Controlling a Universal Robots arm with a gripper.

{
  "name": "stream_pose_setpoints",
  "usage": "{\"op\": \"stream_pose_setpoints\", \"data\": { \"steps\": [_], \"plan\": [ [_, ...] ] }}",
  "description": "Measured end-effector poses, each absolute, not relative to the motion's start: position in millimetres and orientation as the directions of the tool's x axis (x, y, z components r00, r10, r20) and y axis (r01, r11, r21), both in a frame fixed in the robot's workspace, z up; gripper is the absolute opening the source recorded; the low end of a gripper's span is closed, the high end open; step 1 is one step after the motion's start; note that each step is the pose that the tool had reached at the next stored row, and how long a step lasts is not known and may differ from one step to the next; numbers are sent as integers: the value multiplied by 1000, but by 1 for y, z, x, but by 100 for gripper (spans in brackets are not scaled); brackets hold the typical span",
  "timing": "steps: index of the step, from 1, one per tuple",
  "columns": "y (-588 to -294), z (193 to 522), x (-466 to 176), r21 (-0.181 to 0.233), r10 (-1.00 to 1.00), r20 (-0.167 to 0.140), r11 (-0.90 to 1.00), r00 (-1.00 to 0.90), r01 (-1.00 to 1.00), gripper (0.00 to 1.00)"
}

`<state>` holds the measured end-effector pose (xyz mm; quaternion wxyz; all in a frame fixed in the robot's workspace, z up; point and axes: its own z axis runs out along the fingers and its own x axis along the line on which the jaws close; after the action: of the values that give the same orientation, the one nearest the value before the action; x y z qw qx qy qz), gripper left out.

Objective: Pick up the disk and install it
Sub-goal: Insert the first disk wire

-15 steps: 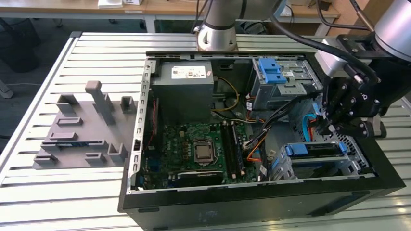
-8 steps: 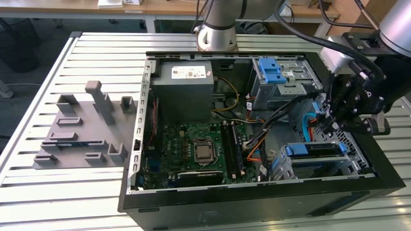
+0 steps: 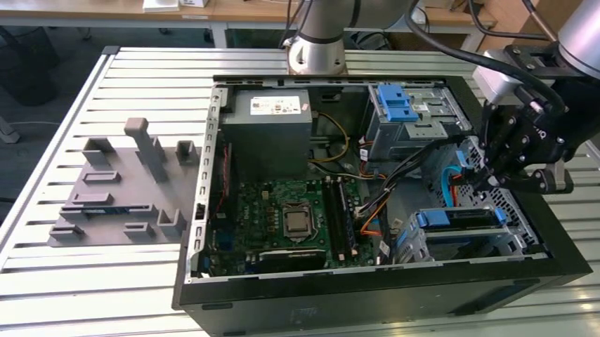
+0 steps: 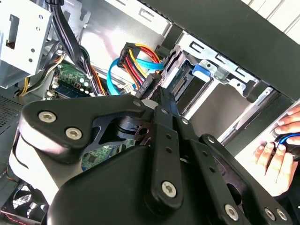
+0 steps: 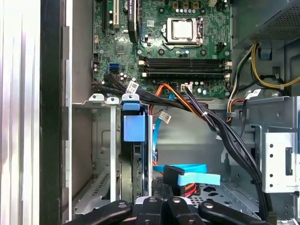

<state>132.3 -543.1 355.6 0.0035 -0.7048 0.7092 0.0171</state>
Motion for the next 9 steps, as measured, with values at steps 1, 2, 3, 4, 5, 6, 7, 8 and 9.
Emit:
{"op": "stream_pose_setpoints", "data": {
  "steps": [1, 2, 3, 4, 5, 6, 7, 8, 9],
  "plan": [
    [-543, 356, 133, 19, -1000, -29, 6, -6, -1000, 11],
    [-542, 356, 133, 19, -1000, -29, 6, -6, -1000, 11],
    [-542, 356, 133, 19, -1000, -29, 6, -6, -1000, 11],
    [-541, 357, 133, 19, -1000, -29, 6, -6, -1000, 11],
    [-541, 357, 133, 19, -1000, -29, 6, -6, -1000, 11],
    [-540, 357, 133, 19, -1000, -29, 6, -6, -1000, 11],
    [-540, 358, 133, 19, -1000, -29, 6, -6, -1000, 11],
    [-539, 359, 133, 19, -1000, -29, 6, -6, -1000, 11],
    [-539, 359, 133, 19, -1000, -29, 6, -6, -1000, 11]
  ]
}}
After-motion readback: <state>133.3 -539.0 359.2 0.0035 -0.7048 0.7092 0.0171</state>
